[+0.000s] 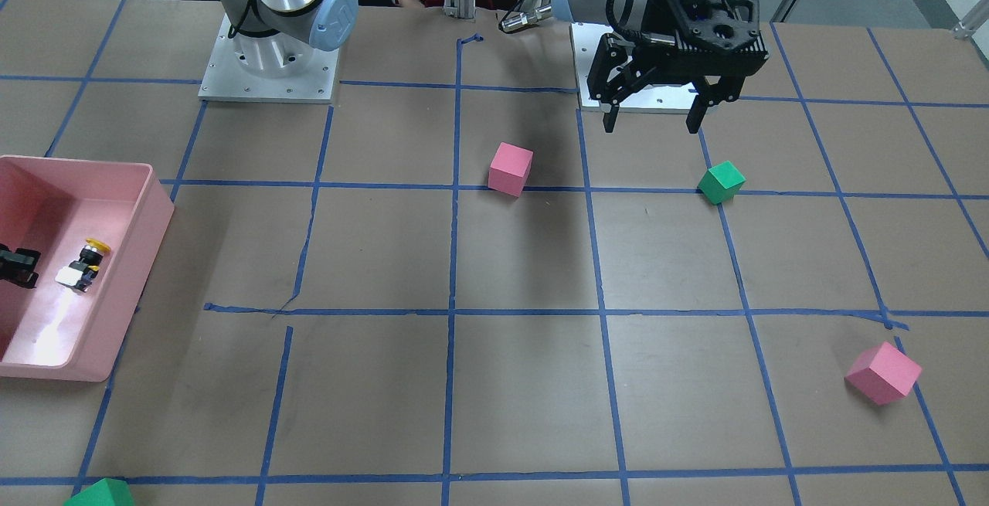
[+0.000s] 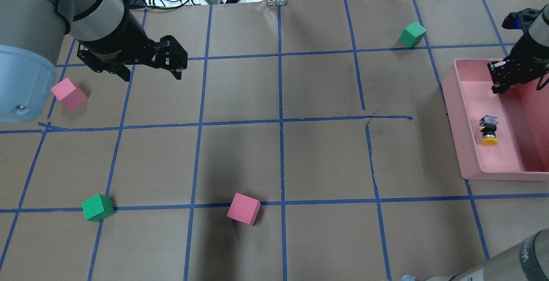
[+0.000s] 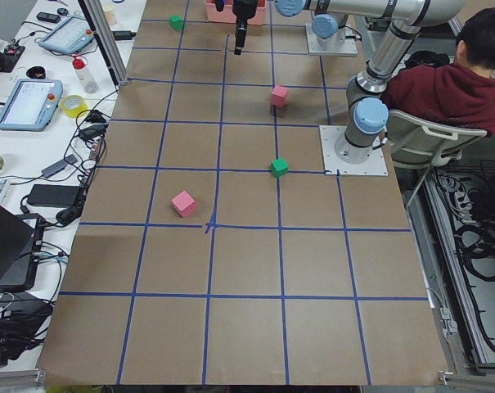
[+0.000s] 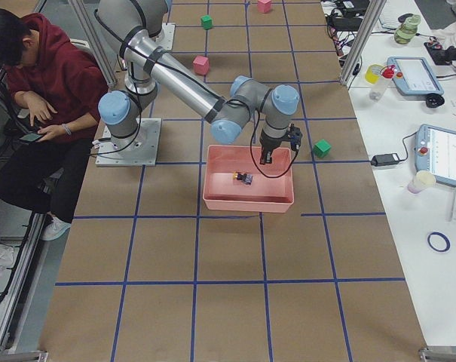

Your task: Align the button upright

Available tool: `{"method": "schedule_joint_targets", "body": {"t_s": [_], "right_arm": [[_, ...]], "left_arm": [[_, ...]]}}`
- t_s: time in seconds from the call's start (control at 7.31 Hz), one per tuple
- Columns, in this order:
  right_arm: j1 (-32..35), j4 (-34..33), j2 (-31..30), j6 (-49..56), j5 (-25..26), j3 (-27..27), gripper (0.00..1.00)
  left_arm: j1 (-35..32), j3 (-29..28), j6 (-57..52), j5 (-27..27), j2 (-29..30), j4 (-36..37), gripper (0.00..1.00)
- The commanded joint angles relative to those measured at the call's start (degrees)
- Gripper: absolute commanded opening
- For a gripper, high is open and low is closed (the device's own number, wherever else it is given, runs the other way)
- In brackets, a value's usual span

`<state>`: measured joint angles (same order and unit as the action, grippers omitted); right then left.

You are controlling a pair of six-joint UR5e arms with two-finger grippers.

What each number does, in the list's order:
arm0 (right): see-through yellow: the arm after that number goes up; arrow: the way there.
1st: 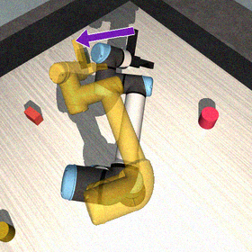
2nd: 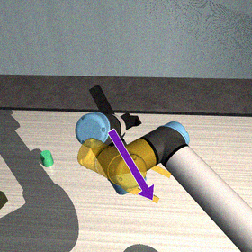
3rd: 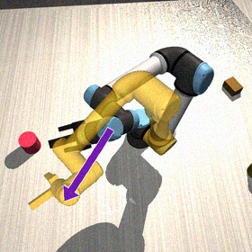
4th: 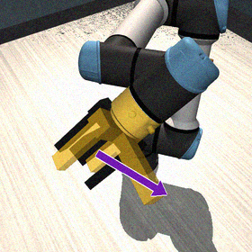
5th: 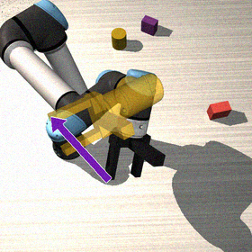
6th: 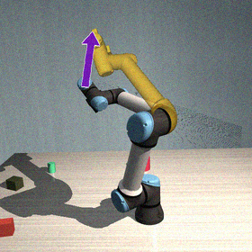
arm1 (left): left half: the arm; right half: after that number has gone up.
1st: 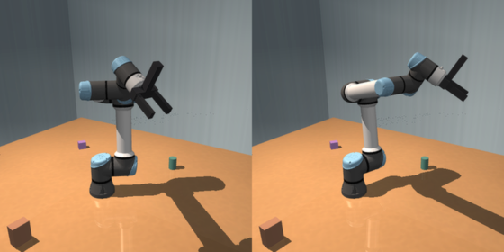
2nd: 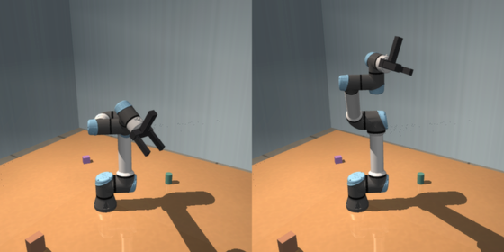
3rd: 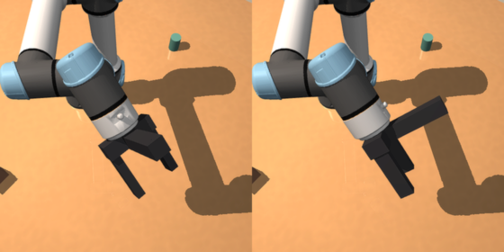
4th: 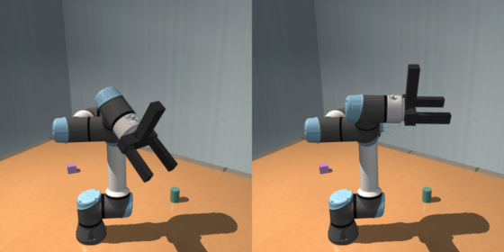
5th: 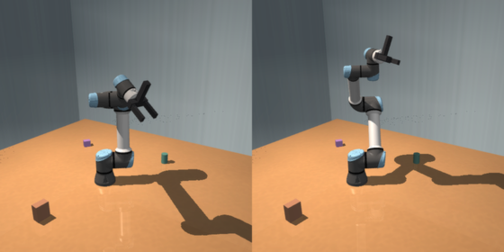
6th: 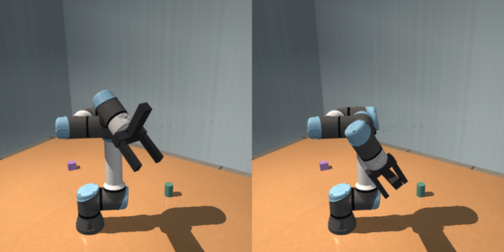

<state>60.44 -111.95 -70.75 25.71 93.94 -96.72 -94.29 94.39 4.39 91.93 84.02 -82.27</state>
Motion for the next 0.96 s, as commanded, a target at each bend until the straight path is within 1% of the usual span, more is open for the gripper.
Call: {"method": "schedule_joint_targets", "body": {"t_s": [0.0, 0.14, 0.27, 0.41, 0.82], "right_arm": [[-1.4, -0.1, 0.2, 4.2, 0.8, -3.3, 1.00], [-2.3, 0.2, 0.2, 4.3, 0.8, -3.9, 1.00], [-2.6, 0.2, 0.4, 4.2, 2.3, -4.8, 1.00], [-3.1, 0.3, 0.5, 5.8, 7.3, -5.2, 1.00], [-5.0, 0.2, 1.2, 5.8, 8.1, -8.6, 1.00]], "left_arm": [[0.2, 0.0, 0.0, 0.0, 0.0, 0.0, 1.00], [0.1, 0.0, 0.0, 0.0, 0.0, 0.0, 1.00], [0.1, 0.0, 0.0, 0.0, 0.0, 0.0, 1.00], [0.1, 0.0, 0.0, 0.0, 0.0, 0.0, 1.00], [0.1, 0.0, 0.0, 0.0, 0.0, 0.0, 1.00]]}}
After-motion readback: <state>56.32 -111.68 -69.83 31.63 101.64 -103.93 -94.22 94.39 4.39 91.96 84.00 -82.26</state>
